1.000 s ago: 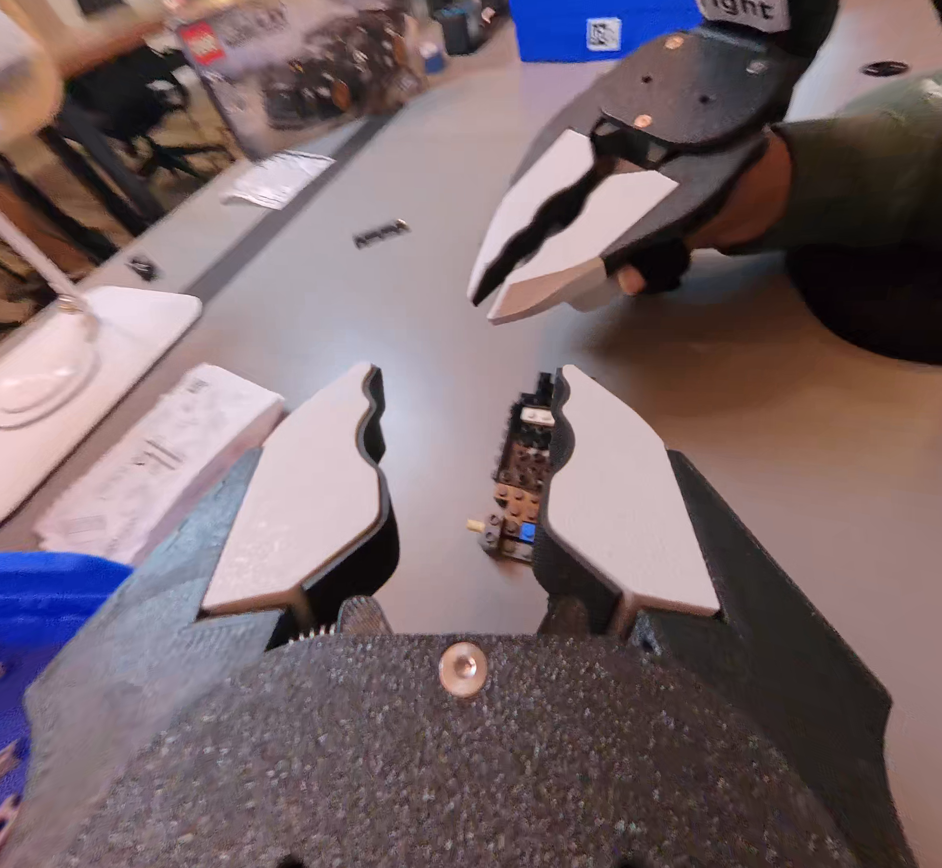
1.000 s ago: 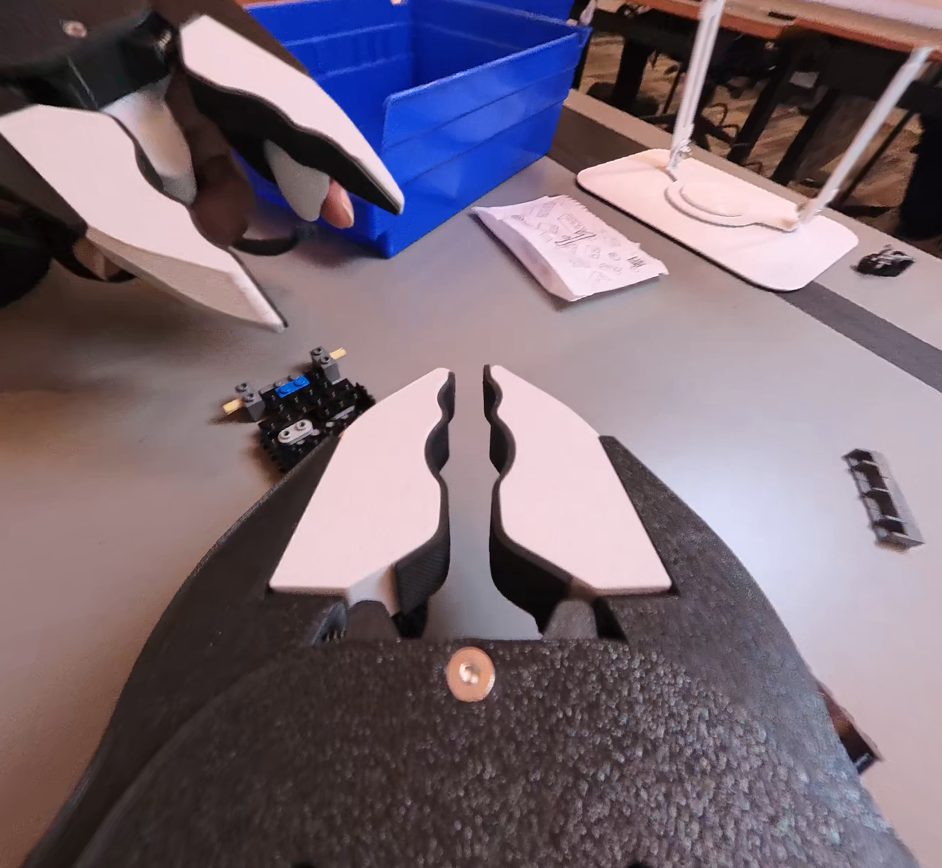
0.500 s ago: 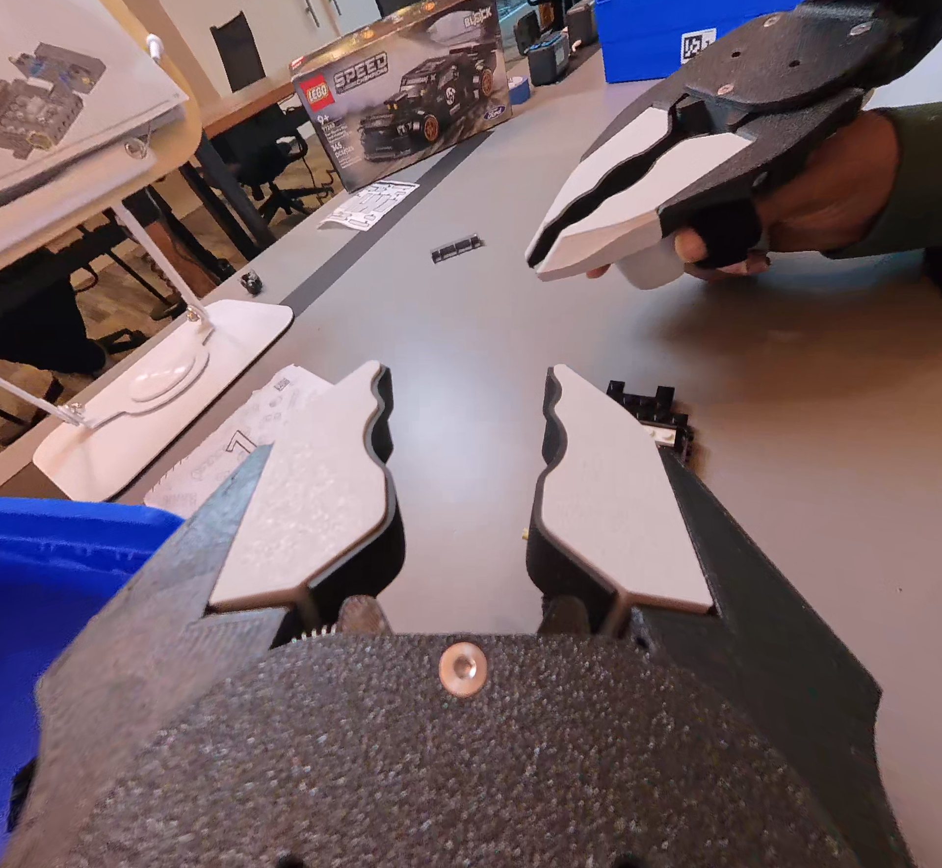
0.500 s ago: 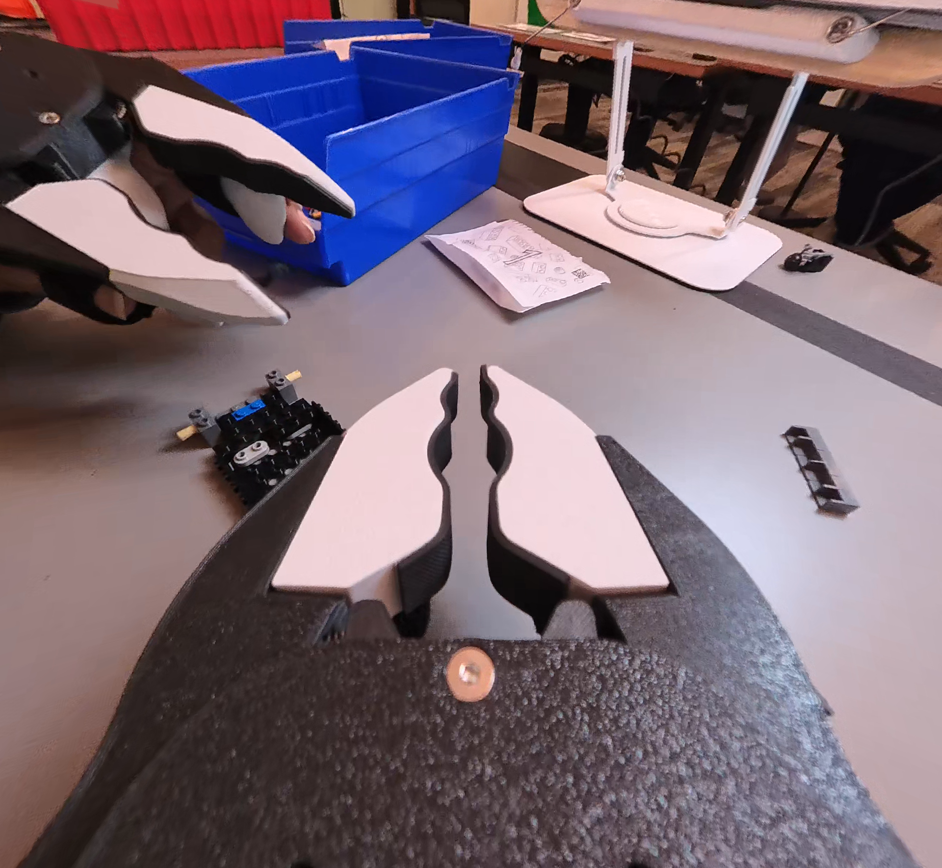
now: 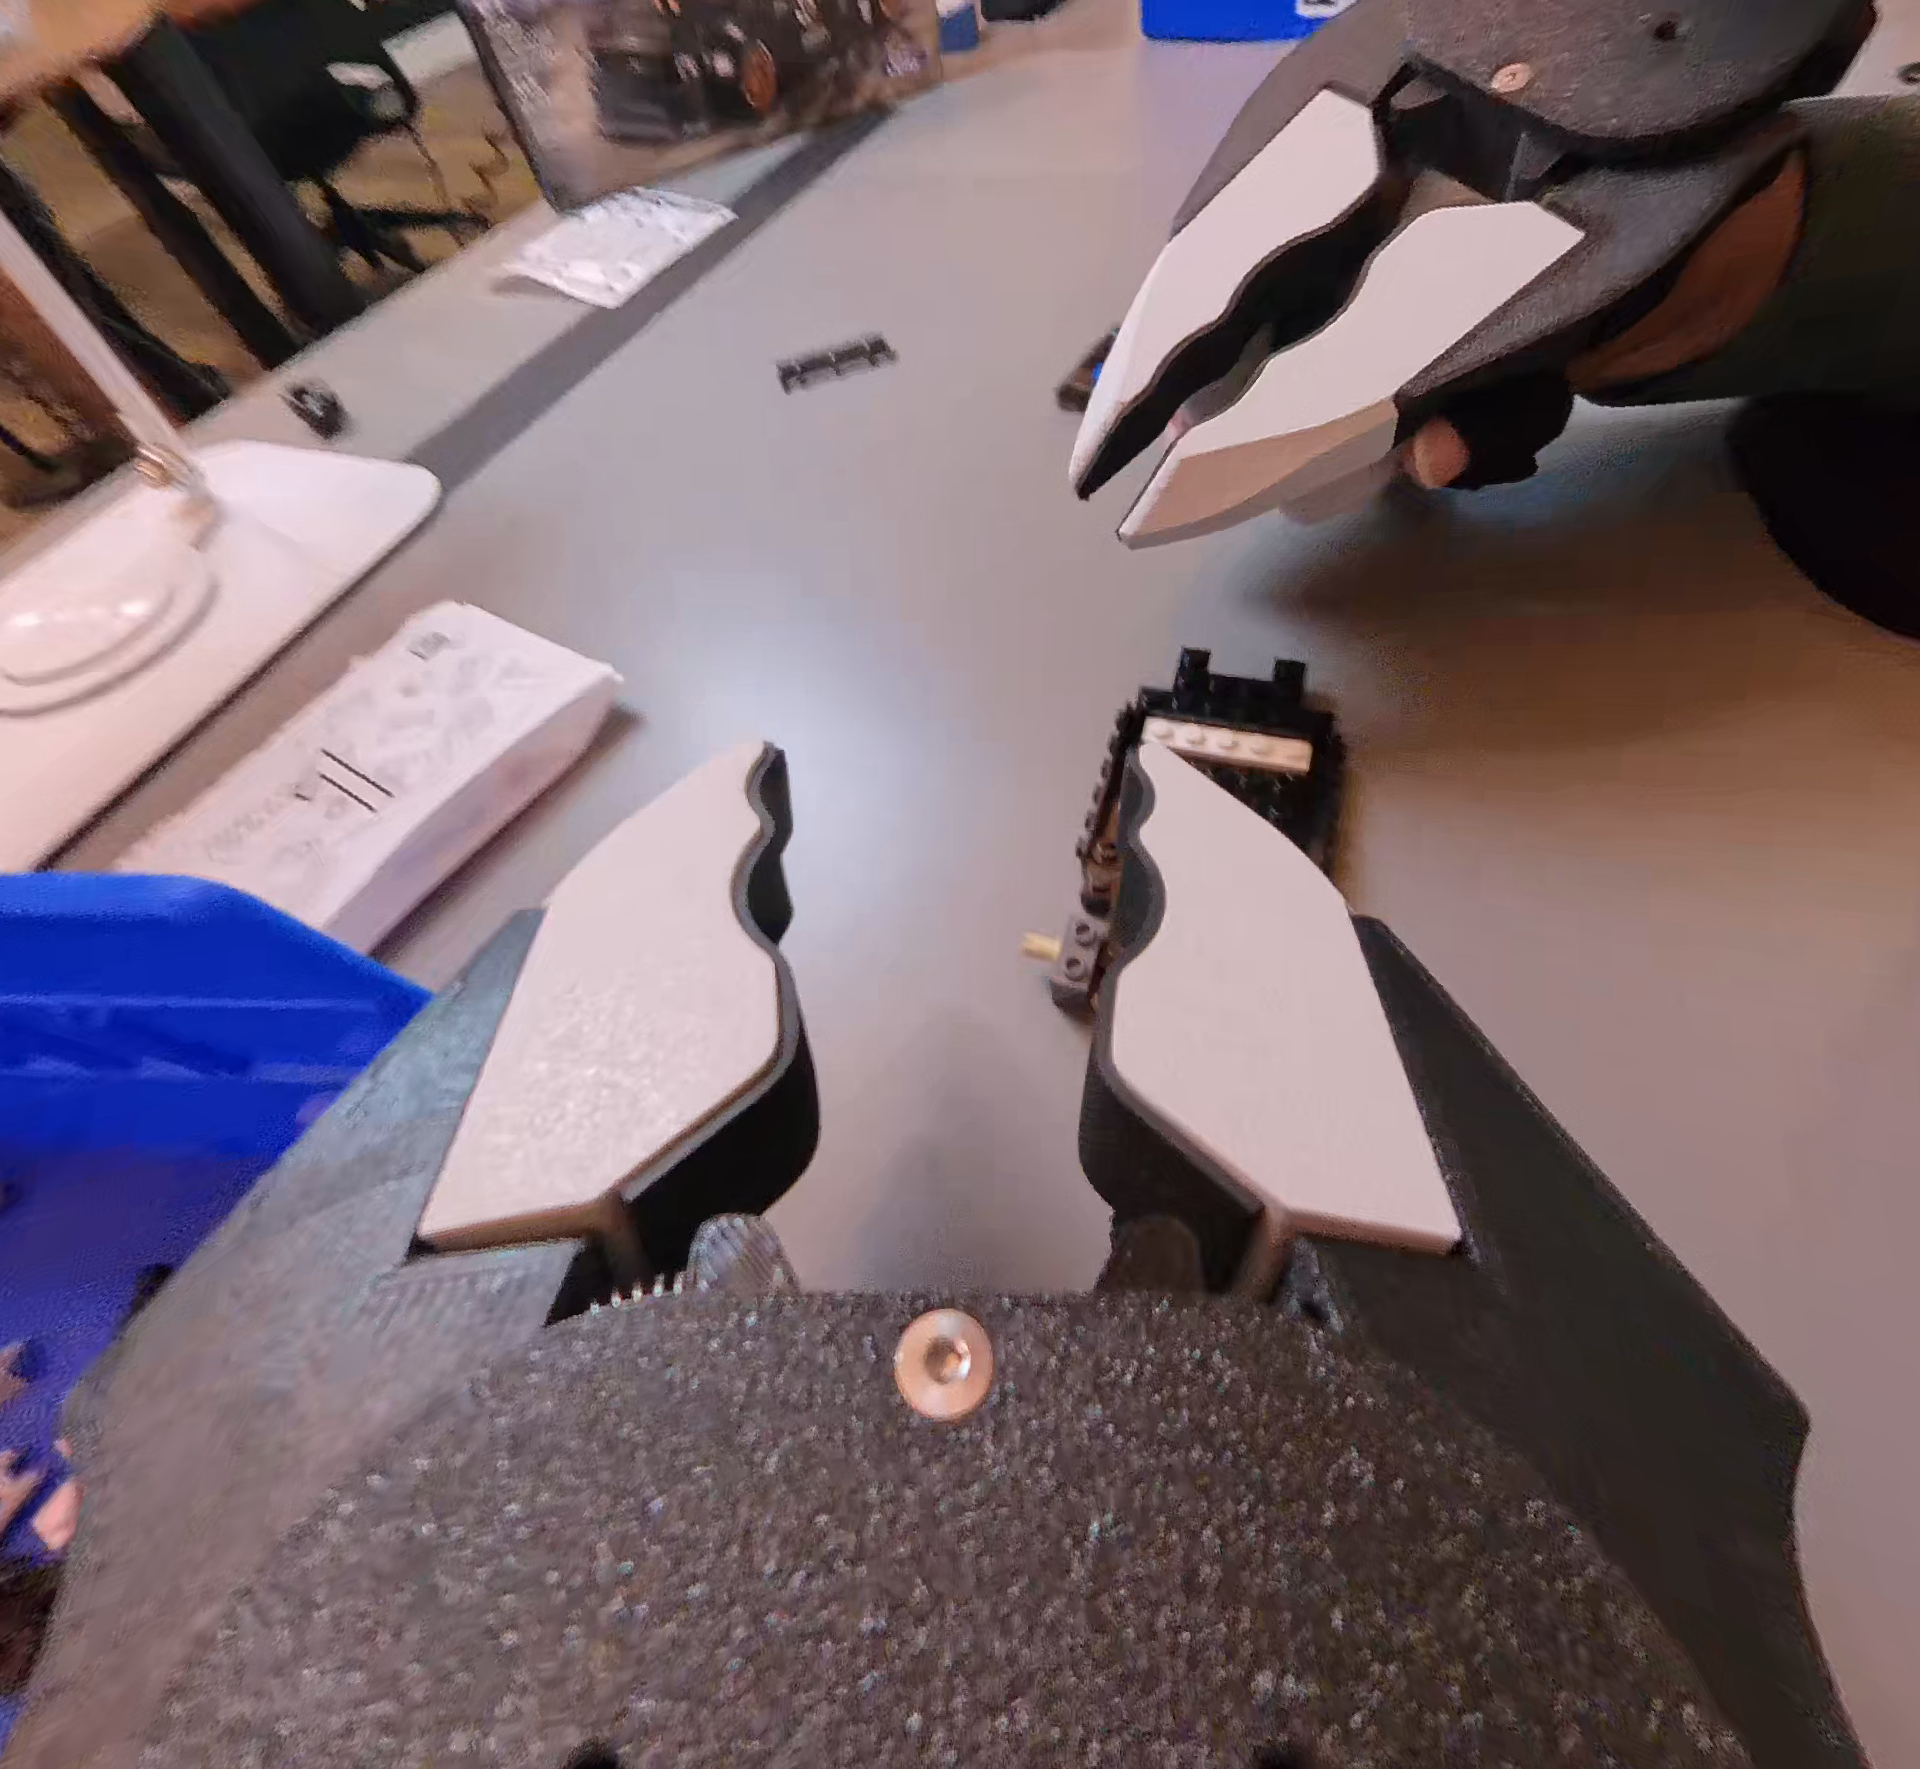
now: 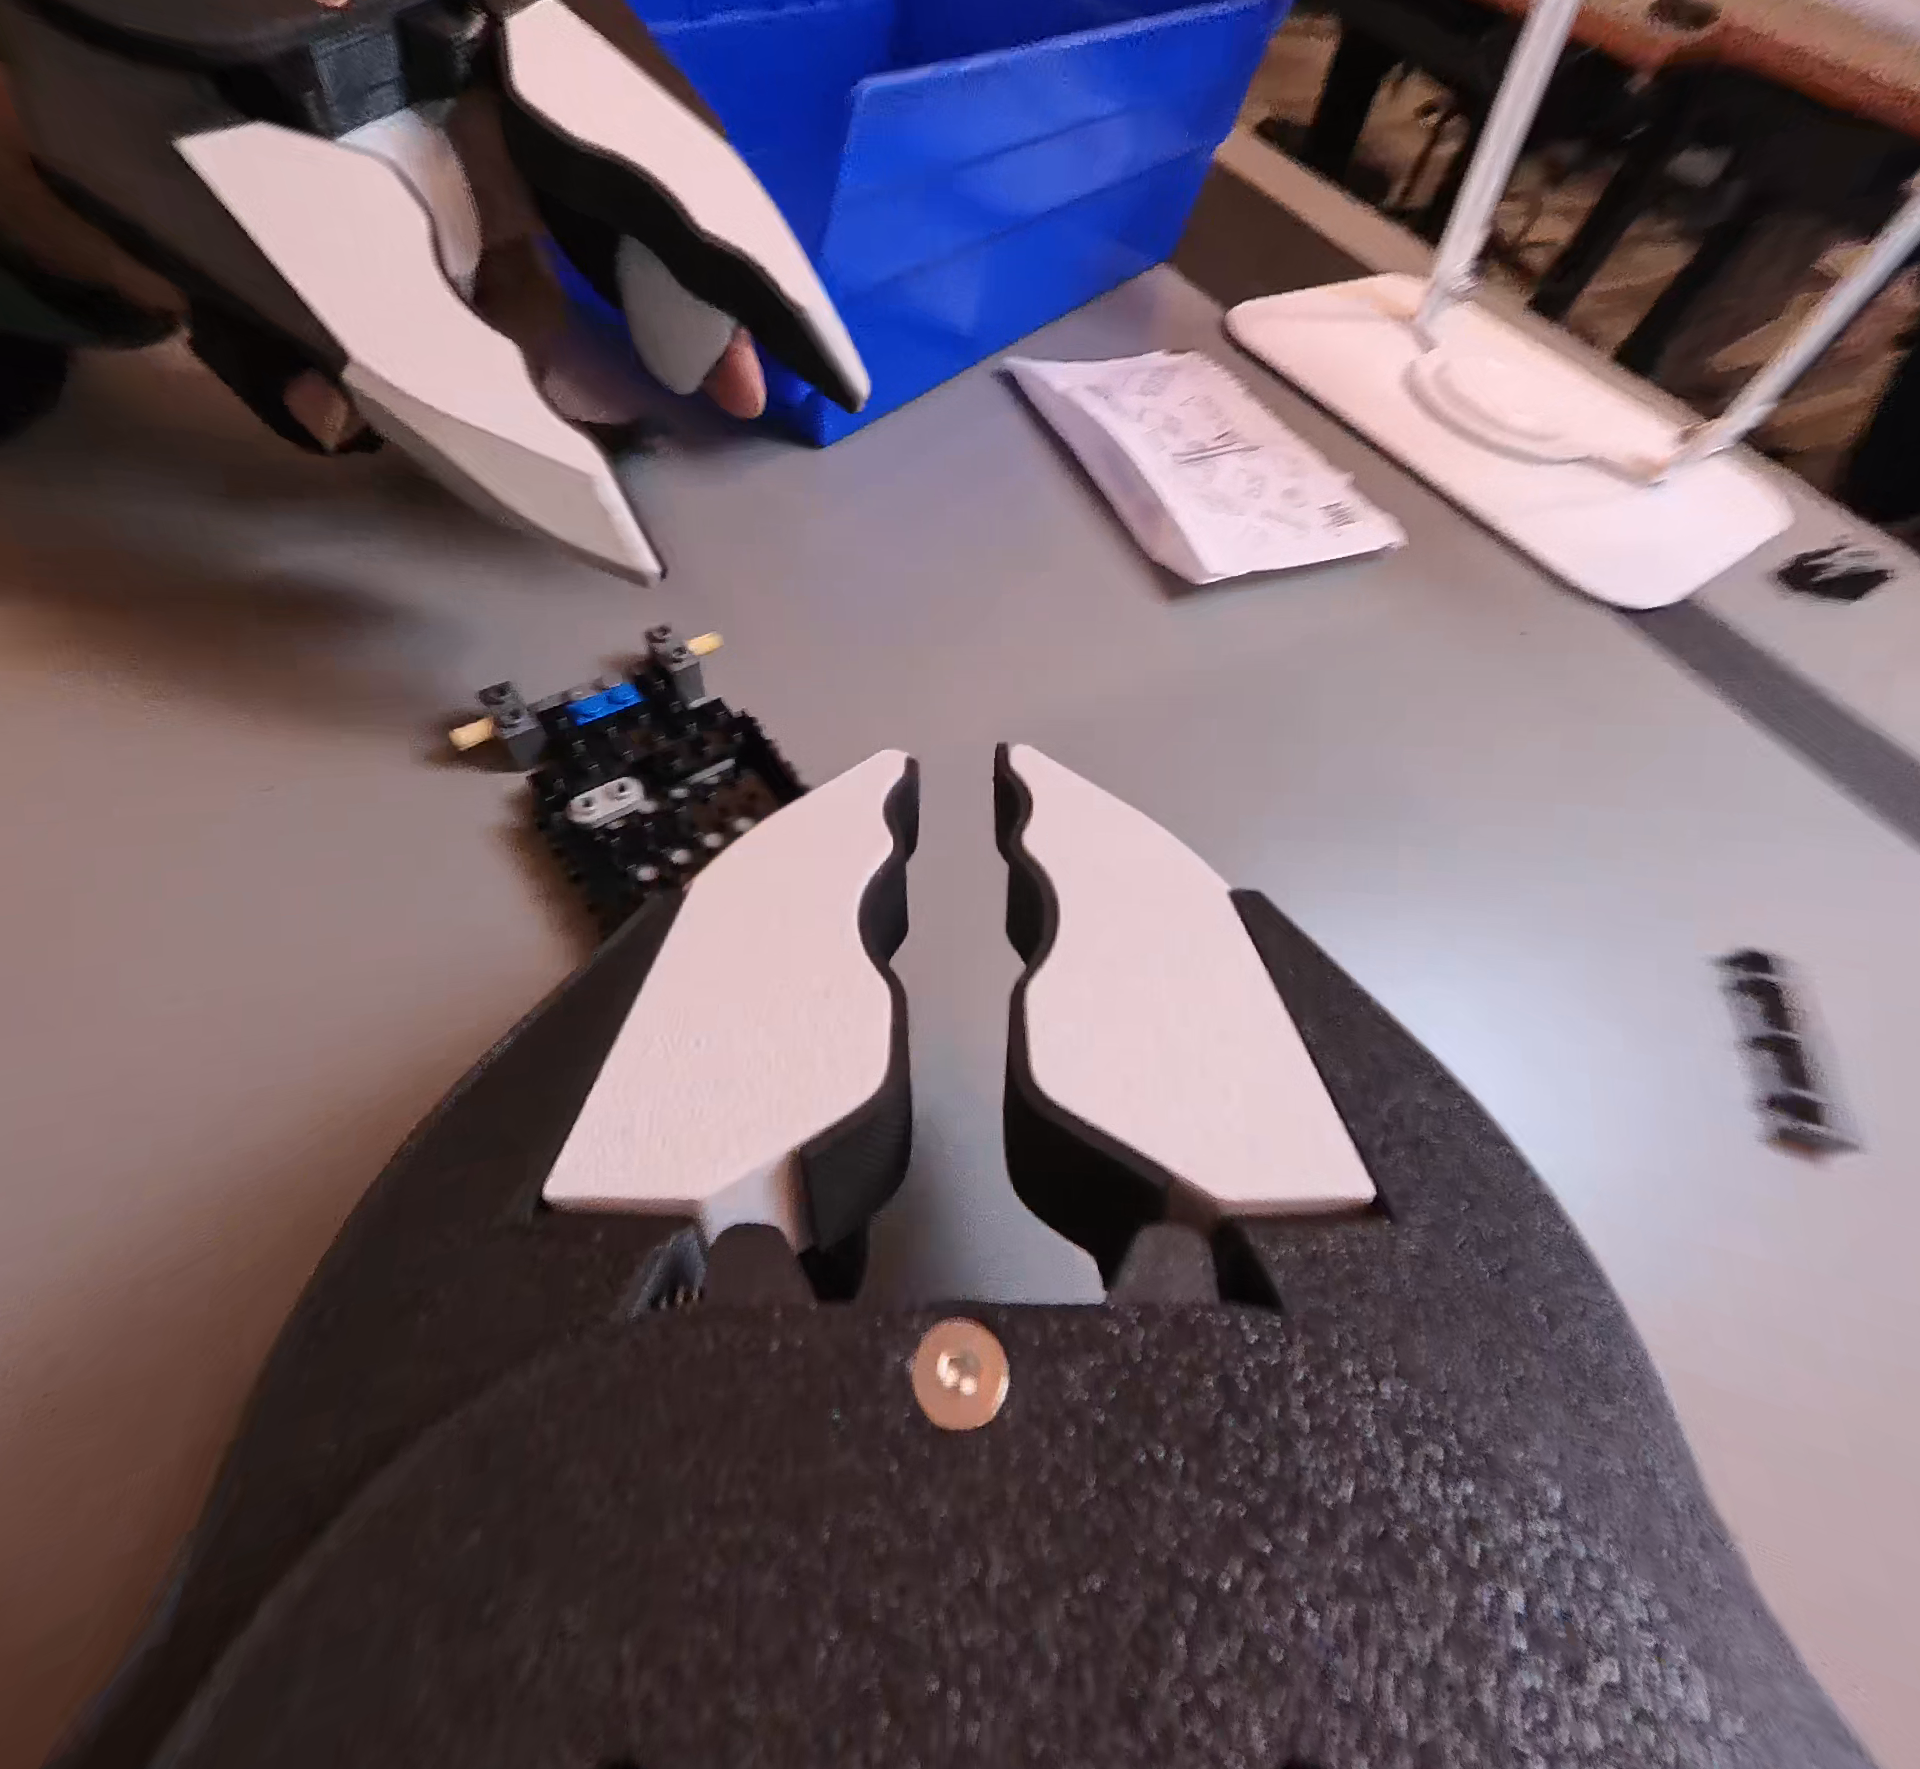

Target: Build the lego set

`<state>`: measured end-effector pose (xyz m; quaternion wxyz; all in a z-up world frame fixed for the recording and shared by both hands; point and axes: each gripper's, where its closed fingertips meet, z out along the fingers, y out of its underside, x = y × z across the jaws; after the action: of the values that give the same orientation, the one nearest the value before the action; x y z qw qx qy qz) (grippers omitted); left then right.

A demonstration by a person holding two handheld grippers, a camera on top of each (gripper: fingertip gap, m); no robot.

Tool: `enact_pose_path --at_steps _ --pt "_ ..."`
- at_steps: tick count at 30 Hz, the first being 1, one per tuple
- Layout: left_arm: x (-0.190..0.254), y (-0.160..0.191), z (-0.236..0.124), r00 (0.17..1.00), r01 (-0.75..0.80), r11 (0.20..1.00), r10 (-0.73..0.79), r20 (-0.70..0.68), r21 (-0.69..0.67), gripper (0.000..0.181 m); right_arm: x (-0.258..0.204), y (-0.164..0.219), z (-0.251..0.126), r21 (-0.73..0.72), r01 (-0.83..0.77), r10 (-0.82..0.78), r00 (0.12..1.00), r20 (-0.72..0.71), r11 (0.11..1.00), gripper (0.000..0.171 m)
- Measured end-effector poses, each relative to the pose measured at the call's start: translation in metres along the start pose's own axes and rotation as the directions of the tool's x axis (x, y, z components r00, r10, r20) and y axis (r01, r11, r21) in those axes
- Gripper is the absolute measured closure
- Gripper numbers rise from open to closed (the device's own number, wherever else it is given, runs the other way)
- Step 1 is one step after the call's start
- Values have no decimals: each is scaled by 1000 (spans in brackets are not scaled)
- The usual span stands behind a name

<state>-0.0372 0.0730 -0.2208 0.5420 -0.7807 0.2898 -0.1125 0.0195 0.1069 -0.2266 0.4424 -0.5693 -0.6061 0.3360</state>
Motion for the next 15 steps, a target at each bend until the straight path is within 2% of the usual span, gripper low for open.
enact_pose_path --at_steps 7,11,15 --pt "33 32 -8 973 53 988 -84 -213 -147 107 -22 14 4 -90 23 -13 994 110 996 148" --pt "52 51 -2 956 -22 966 -55 -288 -257 99 -29 13 6 -94 37 -24 989 144 995 148" --pt "51 51 2 967 -72 963 3 -255 -259 113 -38 13 10 -104 62 -43 985 169 993 148"
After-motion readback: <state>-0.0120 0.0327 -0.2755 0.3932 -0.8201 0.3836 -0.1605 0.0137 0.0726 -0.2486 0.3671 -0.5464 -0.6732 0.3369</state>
